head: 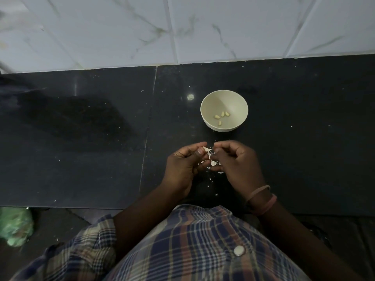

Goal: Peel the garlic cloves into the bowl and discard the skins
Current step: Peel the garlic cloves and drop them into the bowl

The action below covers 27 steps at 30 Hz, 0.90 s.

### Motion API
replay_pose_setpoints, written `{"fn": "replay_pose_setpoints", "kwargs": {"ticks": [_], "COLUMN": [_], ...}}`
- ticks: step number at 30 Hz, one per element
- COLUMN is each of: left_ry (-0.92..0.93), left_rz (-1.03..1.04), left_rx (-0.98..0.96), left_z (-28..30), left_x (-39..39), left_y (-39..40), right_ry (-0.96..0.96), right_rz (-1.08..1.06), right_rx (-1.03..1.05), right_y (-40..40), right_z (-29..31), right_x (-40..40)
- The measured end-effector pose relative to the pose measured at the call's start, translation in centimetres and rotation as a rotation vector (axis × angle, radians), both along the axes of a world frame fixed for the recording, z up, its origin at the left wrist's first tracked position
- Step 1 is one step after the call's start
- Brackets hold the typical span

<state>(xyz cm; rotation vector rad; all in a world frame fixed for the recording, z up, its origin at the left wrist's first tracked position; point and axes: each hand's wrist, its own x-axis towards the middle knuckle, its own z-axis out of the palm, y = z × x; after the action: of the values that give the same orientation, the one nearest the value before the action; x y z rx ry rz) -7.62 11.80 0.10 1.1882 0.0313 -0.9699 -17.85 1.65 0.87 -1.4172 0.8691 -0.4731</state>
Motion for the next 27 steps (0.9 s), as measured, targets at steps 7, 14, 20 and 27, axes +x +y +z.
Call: {"fn": "replay_pose_setpoints", "kwargs": {"ticks": [7,14,20,27], "left_ry": [-0.104,-0.180,-0.289,-0.249], "left_rz": [-0.032,-0.109,-0.179,-0.173], "left_rx": [0.036,0.071,0.129,0.173], "left_z": [-0.1,-0.1,-0.1,-0.2], "left_x": [0.1,0.0,0.4,0.8], "left_y": [-0.2,-0.5,-0.7,-1.2], "right_ry": [-0.003,0.015,0.012,-0.006], "right_rz": [-0.005,-0.026,-0.045,-0.065], "right_rx": [-0.039,-0.012,0.180,0.204], "right_y": [0.1,0.5,0.1,0.0], "right_z": [0.3,0.1,0.0,-0.2], "right_x": [0.1,0.9,1.3,1.3]}}
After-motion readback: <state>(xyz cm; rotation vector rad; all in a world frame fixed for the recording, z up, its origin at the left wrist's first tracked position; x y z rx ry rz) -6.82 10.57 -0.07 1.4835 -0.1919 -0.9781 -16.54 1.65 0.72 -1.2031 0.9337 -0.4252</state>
